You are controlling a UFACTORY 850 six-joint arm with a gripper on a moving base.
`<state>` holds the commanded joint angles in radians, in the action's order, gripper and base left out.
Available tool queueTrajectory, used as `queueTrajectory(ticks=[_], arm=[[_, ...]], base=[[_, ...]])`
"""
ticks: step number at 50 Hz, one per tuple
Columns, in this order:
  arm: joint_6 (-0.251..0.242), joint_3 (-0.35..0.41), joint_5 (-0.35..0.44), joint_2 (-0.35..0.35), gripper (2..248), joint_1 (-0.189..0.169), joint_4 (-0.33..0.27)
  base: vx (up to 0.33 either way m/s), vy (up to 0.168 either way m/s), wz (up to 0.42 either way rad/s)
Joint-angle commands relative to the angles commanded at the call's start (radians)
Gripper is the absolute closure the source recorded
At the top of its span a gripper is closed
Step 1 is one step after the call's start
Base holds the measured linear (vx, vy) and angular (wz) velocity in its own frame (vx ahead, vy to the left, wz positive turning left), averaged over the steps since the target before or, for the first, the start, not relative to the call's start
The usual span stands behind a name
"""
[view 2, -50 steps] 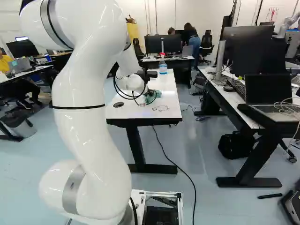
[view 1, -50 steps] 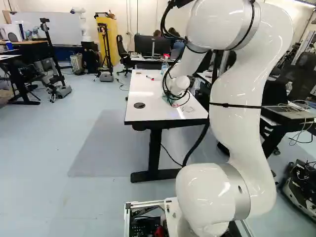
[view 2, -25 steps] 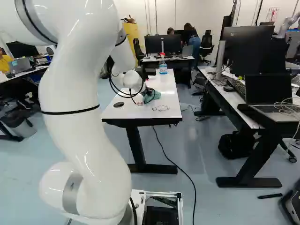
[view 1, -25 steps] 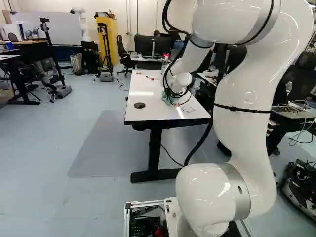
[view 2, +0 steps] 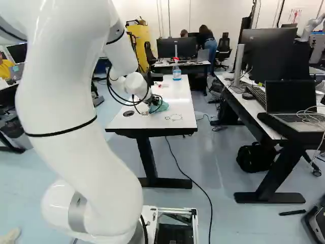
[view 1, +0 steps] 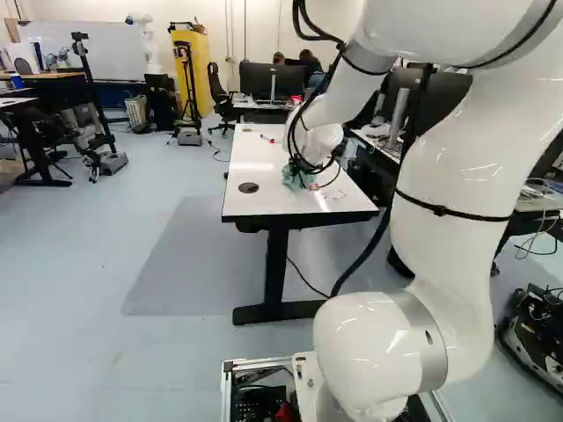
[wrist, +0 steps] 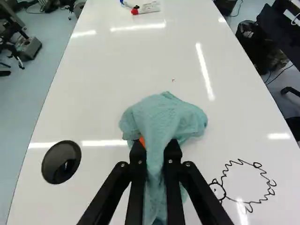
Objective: Clean the table with the green towel
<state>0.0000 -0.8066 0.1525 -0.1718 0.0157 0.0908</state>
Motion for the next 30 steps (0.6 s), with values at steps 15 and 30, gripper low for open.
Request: queueTrajectory(ticks=[15, 30], arm=[[0.0, 0.024, -0.062, 0.057, 205, 0.032, 0.0], [0.0, 0.026, -0.062, 0.072, 205, 0.032, 0.0]], base=[[0.0, 0.0, 0.0], [0.0, 0.0, 0.0]])
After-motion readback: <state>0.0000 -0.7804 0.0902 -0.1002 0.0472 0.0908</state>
